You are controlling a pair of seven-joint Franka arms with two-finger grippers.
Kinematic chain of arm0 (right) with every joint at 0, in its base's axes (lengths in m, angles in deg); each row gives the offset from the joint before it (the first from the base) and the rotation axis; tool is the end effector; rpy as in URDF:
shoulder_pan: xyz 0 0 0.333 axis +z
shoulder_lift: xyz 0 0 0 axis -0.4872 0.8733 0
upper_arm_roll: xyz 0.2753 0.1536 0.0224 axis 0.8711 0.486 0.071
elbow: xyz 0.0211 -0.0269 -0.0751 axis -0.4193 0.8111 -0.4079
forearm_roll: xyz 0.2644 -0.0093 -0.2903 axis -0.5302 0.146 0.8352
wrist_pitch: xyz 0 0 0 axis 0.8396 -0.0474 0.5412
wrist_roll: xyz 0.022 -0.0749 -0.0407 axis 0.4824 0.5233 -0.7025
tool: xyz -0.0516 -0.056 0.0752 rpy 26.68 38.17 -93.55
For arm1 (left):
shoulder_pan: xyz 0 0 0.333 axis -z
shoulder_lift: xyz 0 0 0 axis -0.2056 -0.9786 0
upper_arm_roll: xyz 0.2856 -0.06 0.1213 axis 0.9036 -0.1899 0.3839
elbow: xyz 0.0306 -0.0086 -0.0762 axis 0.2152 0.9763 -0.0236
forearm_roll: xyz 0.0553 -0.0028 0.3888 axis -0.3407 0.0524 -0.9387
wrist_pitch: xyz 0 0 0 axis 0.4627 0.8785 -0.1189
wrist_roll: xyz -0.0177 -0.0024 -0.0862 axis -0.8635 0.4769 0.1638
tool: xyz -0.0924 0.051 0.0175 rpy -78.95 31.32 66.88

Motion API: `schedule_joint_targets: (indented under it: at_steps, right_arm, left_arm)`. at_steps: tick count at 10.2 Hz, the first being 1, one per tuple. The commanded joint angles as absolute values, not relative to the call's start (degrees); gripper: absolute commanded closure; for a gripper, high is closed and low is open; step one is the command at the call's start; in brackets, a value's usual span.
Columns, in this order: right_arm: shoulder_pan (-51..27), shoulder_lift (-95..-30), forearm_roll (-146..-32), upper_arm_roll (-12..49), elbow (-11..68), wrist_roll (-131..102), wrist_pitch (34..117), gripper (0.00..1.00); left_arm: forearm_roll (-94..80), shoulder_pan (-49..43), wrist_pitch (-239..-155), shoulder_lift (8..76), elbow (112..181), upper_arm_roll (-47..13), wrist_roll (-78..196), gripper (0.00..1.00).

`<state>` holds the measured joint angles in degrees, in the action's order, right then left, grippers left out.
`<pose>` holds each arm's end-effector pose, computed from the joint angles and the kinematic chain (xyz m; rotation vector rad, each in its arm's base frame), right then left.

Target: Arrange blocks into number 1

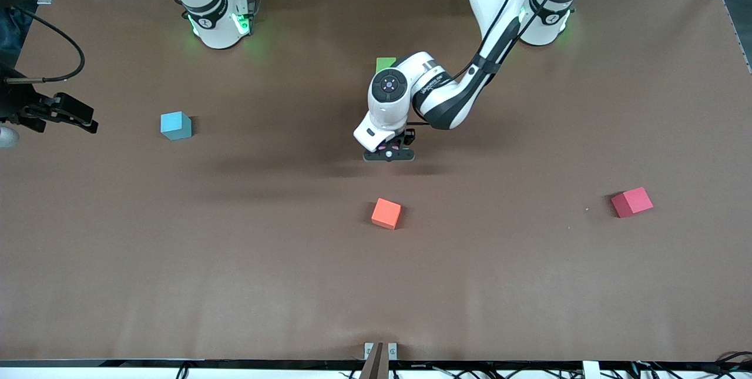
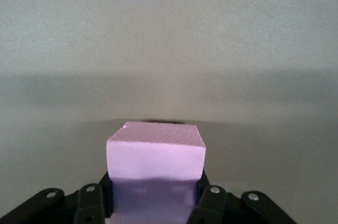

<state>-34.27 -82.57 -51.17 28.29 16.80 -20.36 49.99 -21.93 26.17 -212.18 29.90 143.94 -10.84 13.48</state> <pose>0.5724 -0.0130 0.6127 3.1253 -0.0424 -0.0218 0.4442 -0.5093 0.2226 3.1241 -0.0045 -0.0956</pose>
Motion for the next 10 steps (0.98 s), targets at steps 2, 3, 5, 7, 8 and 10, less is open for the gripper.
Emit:
schedule_joint_targets:
  at_steps: [2, 3, 5, 7, 8, 10]
  right_arm:
    - [-34.96, -83.12, -51.09, 28.88, 16.46, -19.76, 49.12, 0.0]
    - [-34.87, -83.12, -51.09, 28.88, 16.47, -19.76, 49.12, 0.0]
    - [-34.78, -83.12, -51.09, 28.8, 16.47, -19.76, 49.12, 0.0]
    - [-33.65, -83.12, -51.09, 27.31, 16.38, -19.76, 49.12, 0.0]
    - [-33.55, -83.12, -51.18, 27.13, 16.38, -19.76, 49.12, 0.0]
    - [-33.55, -83.03, -51.18, 27.13, 16.38, -19.76, 49.12, 0.0]
  left_arm:
    - [-23.28, 27.59, -213.18, 28.49, 143.1, -10.22, 12.75, 1.0]
    - [-23.28, 27.86, -213.45, 28.32, 143.1, -10.22, 12.48, 1.0]
    - [-23.37, 27.86, -213.45, 28.31, 143.1, -10.22, 12.48, 0.7]
    - [-23.81, 27.86, -213.54, 28.31, 143.27, -10.22, 12.92, 0.0]
    - [-23.81, 27.6, -213.45, 28.49, 143.27, -10.14, 12.83, 0.0]
    - [-23.72, 26.99, -212.67, 32.33, 143.19, -7.96, 12.57, 0.0]
